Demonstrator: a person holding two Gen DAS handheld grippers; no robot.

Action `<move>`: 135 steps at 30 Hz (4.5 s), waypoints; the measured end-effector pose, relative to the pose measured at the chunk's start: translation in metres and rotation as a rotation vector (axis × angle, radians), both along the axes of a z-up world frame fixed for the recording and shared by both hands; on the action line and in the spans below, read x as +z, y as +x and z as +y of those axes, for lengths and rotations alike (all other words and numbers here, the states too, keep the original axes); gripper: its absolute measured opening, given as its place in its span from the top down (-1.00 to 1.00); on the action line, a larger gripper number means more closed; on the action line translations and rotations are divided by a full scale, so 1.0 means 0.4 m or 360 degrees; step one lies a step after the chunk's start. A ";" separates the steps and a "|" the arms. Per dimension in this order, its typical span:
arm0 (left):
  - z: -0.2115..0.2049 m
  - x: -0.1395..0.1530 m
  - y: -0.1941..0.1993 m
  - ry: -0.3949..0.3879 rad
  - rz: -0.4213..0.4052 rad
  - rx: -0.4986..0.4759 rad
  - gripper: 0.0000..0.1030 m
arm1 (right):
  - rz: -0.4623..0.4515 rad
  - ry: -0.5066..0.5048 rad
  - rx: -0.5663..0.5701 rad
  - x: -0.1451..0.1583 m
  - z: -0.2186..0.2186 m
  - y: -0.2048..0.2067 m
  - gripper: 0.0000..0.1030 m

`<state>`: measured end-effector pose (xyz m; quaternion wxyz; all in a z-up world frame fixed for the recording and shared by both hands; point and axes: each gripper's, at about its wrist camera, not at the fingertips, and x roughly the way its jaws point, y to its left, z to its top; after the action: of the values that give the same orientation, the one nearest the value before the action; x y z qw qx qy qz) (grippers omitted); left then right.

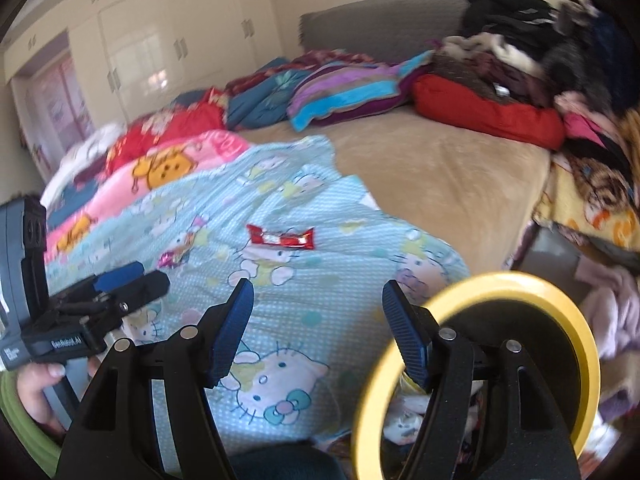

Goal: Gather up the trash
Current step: 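Move both tools back toward the remaining wrappers on the sheet, then grasp the purple-orange wrapper with left tool while right tool grasps red candy bar, then carry both wrappers over the yellow bin and open both tools to drop them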

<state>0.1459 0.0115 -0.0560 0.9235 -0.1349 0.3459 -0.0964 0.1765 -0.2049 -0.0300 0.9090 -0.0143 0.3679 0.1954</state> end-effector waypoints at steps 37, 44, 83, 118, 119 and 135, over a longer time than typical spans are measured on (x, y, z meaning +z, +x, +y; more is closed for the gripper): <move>0.287 -0.206 0.167 -0.0162 0.0330 0.0503 0.49 | 0.0317 -0.0438 0.0329 -0.261 0.294 0.354 0.89; 0.266 -0.175 0.154 -0.0143 0.0266 0.0460 0.51 | 0.0284 -0.0274 0.0357 -0.195 0.273 0.239 0.89; -0.161 0.055 0.018 -0.0059 -0.0034 -0.0184 0.52 | 0.0166 0.0020 -0.0153 -0.067 -0.158 -0.075 0.89; -0.468 0.066 -0.069 0.0078 -0.0069 -0.0635 0.51 | 0.0221 0.0198 -0.0594 -0.099 -0.497 -0.122 0.88; -0.478 0.063 -0.071 0.0085 -0.0066 -0.0650 0.51 | 0.0224 0.0201 -0.0600 -0.099 -0.500 -0.122 0.85; -0.580 0.007 -0.069 0.0170 0.0013 -0.0801 0.51 | 0.0289 0.0247 -0.0663 -0.127 -0.554 -0.126 0.66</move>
<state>0.1184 -0.2206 -0.0532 0.8749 0.0042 0.3768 -0.3042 0.1260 -0.4266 -0.0806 0.8913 0.1495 0.4269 0.0320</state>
